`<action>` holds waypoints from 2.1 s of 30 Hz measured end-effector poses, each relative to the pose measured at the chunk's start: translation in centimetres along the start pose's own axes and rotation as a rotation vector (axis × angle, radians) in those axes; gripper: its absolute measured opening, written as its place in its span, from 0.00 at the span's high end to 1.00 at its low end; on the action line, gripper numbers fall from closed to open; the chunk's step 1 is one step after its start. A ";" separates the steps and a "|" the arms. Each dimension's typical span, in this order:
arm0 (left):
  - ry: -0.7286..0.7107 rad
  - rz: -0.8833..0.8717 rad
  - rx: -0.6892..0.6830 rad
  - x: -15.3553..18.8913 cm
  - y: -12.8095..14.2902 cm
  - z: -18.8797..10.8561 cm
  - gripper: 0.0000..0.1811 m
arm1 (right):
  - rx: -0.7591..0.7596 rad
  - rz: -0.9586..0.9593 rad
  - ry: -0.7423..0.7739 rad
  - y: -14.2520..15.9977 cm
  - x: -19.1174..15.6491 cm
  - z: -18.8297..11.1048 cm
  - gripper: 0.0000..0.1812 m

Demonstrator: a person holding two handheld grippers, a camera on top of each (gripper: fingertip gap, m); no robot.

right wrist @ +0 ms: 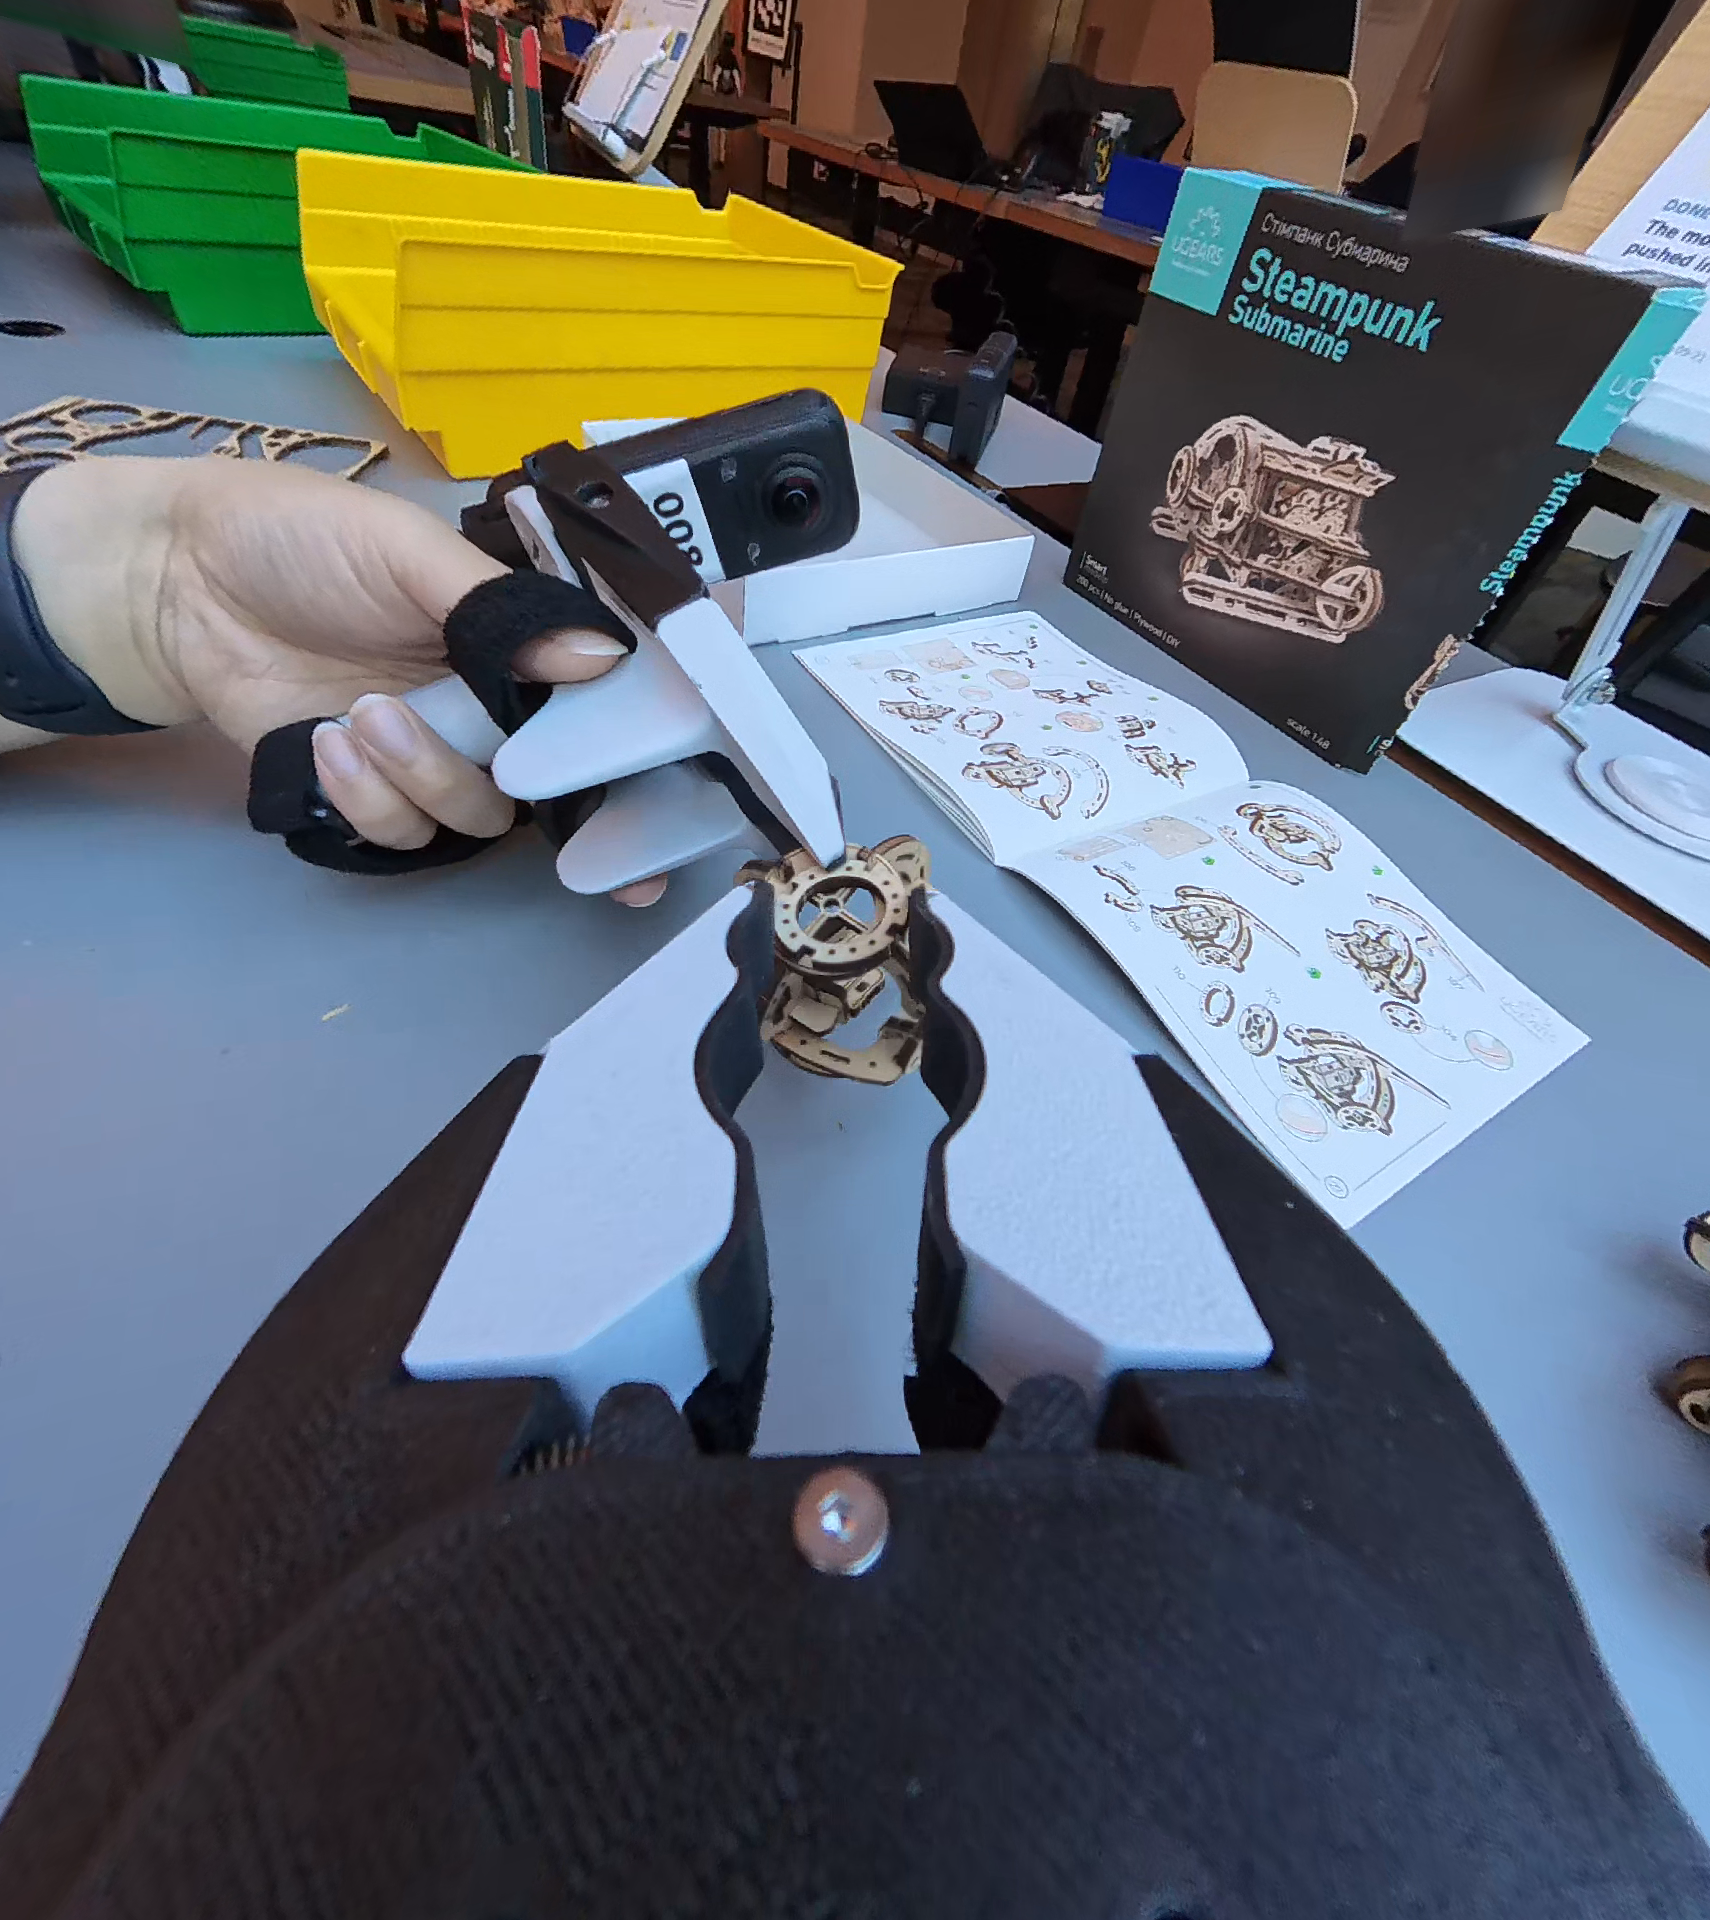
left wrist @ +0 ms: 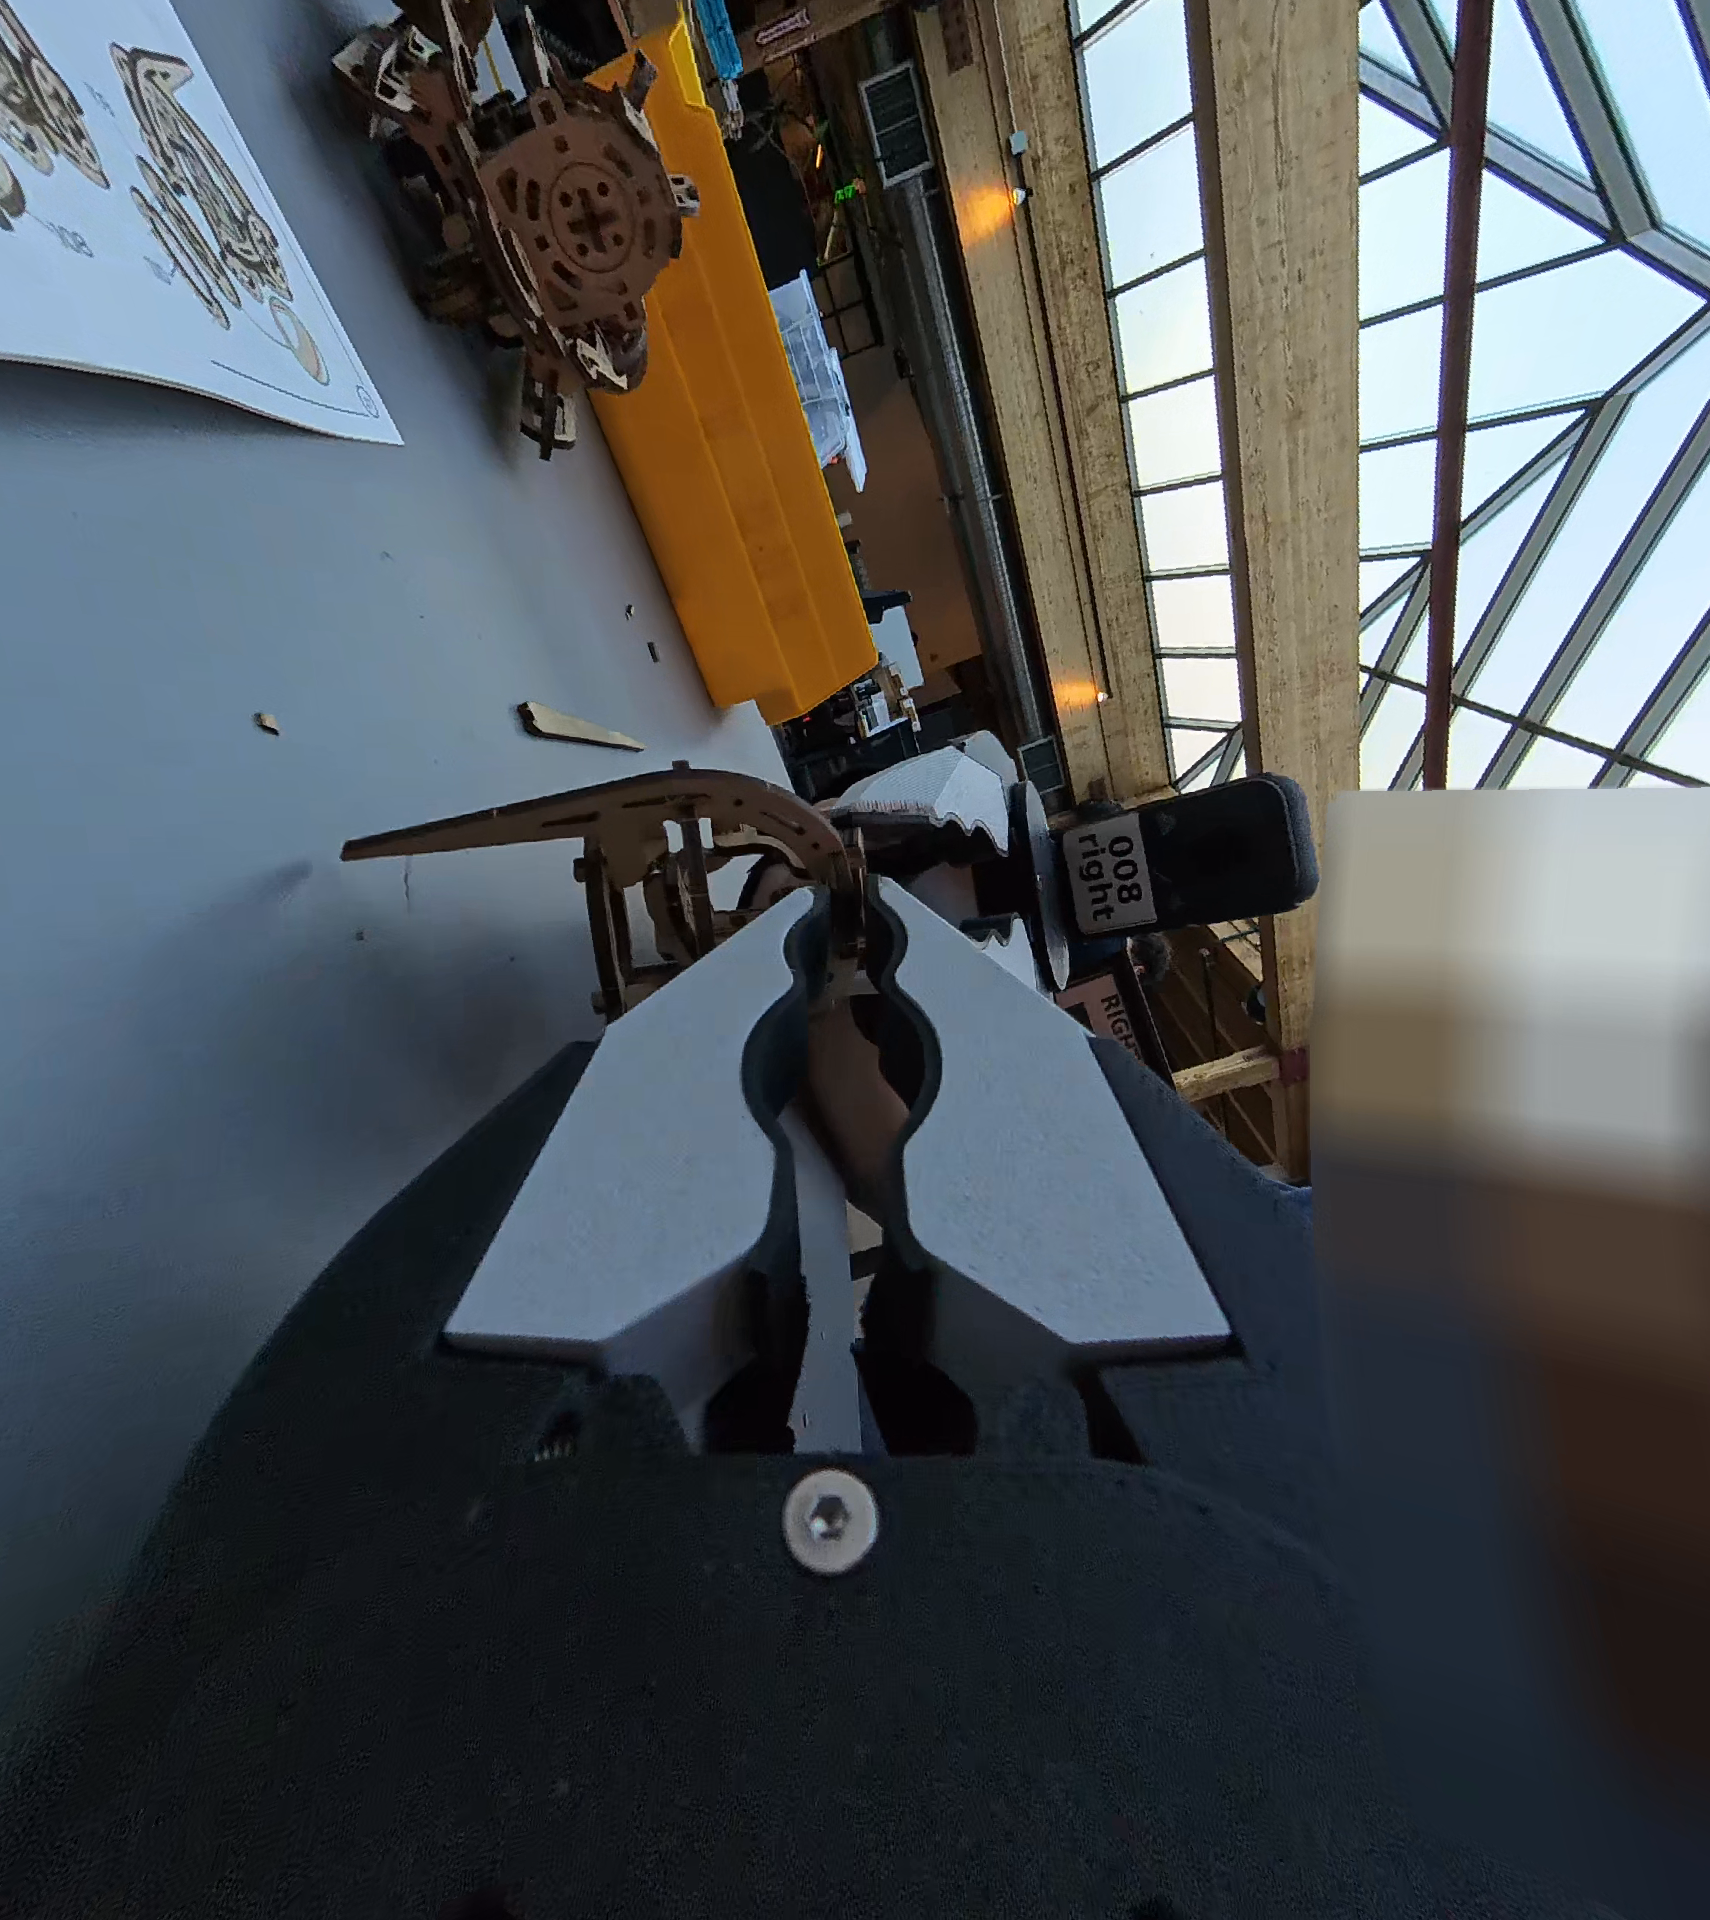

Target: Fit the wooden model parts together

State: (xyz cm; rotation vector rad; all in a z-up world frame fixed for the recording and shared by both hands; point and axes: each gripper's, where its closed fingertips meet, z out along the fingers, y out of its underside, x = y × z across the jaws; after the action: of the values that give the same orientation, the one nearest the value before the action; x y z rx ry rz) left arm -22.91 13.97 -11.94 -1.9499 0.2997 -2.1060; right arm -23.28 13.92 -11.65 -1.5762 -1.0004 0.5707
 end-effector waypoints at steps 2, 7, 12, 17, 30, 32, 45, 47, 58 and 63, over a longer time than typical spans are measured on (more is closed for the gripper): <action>0.015 -0.022 0.000 0.1 0.0 0.1 0.96 | -0.008 -0.002 0.000 0.2 0.0 0.1 0.87; 0.033 -0.053 0.005 0.1 -0.1 -0.1 0.92 | -0.007 0.040 -0.015 0.5 0.3 0.2 0.87; 0.037 -0.065 -0.006 -0.1 0.1 0.0 0.95 | 0.005 0.048 -0.021 0.5 0.5 0.0 0.87; 0.079 -0.105 0.012 0.3 -0.1 0.1 0.96 | 0.026 0.067 -0.028 0.3 0.7 -0.2 0.87; 0.098 -0.147 0.060 0.2 -0.7 0.3 0.87 | 0.010 -0.023 0.039 -0.1 0.7 -0.3 0.87; 0.093 -0.137 0.053 0.1 -0.6 0.4 0.87 | 0.003 -0.031 0.040 0.0 0.5 -0.3 0.87; 0.084 -0.130 0.058 0.1 -0.6 0.4 0.88 | -0.009 -0.071 0.041 0.5 0.4 0.1 0.87; 0.083 -0.130 0.057 0.0 -0.6 0.4 0.88 | -0.010 -0.077 0.041 0.5 0.4 0.1 0.87; 0.072 -0.121 0.060 -0.1 -0.5 0.6 0.91 | -0.014 -0.081 0.049 0.4 0.3 0.1 0.87; 0.069 -0.123 0.058 -0.2 -0.4 0.6 0.90 | -0.035 -0.140 0.065 0.6 0.2 0.1 0.87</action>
State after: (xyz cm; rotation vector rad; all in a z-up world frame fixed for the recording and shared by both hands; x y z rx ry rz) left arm -22.34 14.47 -11.95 -1.9111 0.1325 -2.2358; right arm -23.07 14.15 -12.26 -1.5316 -1.0667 0.4058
